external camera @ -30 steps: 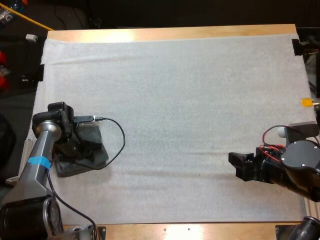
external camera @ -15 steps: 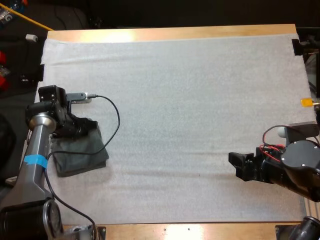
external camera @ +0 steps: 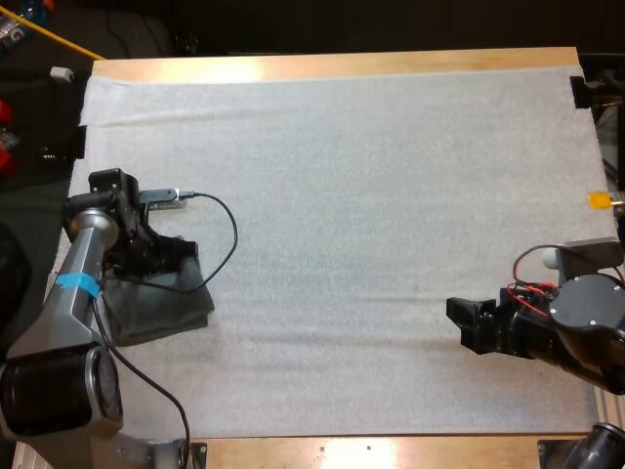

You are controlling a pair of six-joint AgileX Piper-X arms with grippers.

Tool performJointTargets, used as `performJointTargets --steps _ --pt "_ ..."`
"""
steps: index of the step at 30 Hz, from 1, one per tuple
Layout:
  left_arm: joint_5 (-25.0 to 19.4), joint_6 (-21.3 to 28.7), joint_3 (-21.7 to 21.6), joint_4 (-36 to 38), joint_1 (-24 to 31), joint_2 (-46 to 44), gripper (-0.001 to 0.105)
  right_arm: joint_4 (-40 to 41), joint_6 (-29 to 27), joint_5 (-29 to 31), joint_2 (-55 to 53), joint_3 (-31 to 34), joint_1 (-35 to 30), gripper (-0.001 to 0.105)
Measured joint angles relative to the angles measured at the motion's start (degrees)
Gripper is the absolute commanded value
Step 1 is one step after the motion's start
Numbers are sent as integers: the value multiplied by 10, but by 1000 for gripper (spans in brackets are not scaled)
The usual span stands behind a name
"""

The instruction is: Pick towel from pile, fold and stack

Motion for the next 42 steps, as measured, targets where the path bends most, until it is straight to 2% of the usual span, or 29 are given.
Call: performJointTargets --steps 9,16,27,33,37,42 --pt "21 1 -45 10 0 -131 58 -24 -7 0 0 0 0 70" --pt "36 2 -45 19 0 -235 58 -77 -35 0 1 0 0 70" --pt "85 2 -45 70 0 -358 58 -149 -83 6 48 0 -4 70" --pt "93 2 -45 87 -17 -407 58 -170 -102 -1 93 0 -62 70" --pt "94 2 -45 88 -57 -432 58 -175 -126 -32 103 0 -128 70" --pt "94 4 -45 100 -88 -455 58 -170 -154 -36 99 0 -212 70"
